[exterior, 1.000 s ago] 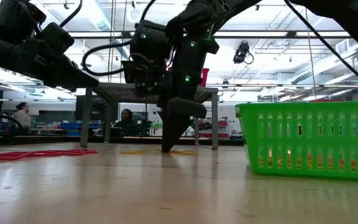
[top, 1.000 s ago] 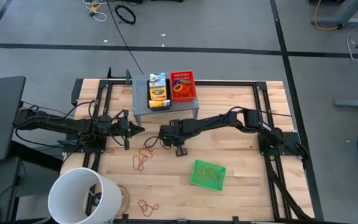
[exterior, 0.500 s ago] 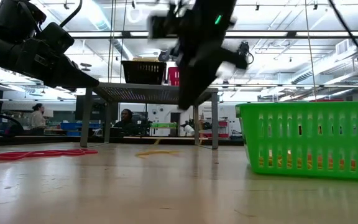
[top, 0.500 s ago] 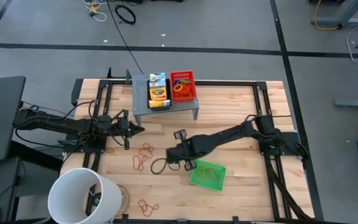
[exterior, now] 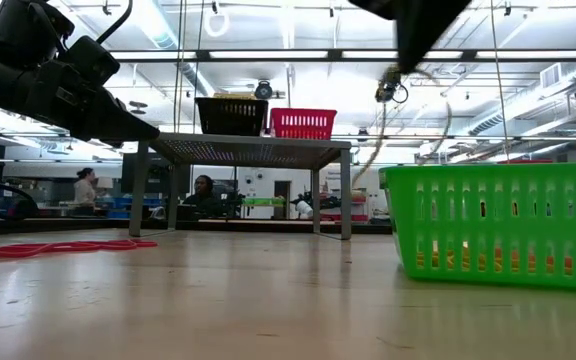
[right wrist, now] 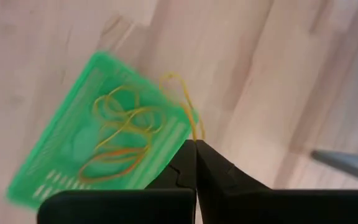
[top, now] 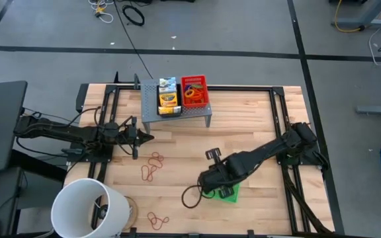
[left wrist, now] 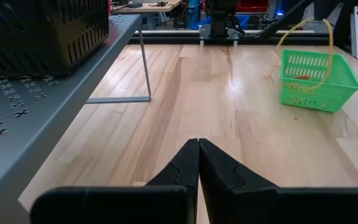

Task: Pick & Place Office Desk Supplies
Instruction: Put the yellow rubber band into the green bin

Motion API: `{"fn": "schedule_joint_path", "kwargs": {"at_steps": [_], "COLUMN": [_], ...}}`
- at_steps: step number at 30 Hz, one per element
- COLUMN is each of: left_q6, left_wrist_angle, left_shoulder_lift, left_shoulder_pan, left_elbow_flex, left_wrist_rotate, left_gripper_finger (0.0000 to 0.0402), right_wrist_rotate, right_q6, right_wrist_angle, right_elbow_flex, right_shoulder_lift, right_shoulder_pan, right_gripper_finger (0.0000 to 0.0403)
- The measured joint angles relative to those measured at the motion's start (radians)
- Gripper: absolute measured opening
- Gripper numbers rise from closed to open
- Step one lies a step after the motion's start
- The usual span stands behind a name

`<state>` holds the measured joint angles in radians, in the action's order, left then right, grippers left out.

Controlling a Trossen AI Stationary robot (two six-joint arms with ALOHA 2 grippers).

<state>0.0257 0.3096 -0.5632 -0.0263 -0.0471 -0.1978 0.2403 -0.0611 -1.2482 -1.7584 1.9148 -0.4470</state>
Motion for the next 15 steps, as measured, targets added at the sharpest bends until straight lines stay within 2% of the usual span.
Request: {"fn": "schedule_joint_path", "kwargs": {"at_steps": [4, 9, 13, 15], "left_q6": [0.000, 0.000, 0.000, 0.001], "left_wrist_angle": [0.000, 0.000, 0.000, 0.000], "left_shoulder_lift": [0.000, 0.000, 0.000, 0.000], "left_shoulder_pan": [0.000, 0.000, 0.000, 0.000], "left_elbow_flex": [0.000, 0.000, 0.000, 0.000], "left_wrist_rotate": [0.000, 0.000, 0.000, 0.000], "left_gripper_finger": [0.0014, 0.0014, 0.0014, 0.0014], "right_wrist_rotate": [-0.060, -0.072, -0.195, -0.221], "right_q6": [-0.056, -0.090, -0.120, -0.118], "right_wrist_angle": [-0.012, -0.012, 0.003, 0.027], "right_elbow_flex": [0.000, 0.000, 0.000, 0.000], "right_shoulder_lift": [0.003, 0.003, 0.003, 0.003], "right_shoulder_pan": [-0.031, -0.068, -0.071, -0.071], "right_gripper_finger": [0.0000, 0.0000, 0.0000, 0.0000]}}
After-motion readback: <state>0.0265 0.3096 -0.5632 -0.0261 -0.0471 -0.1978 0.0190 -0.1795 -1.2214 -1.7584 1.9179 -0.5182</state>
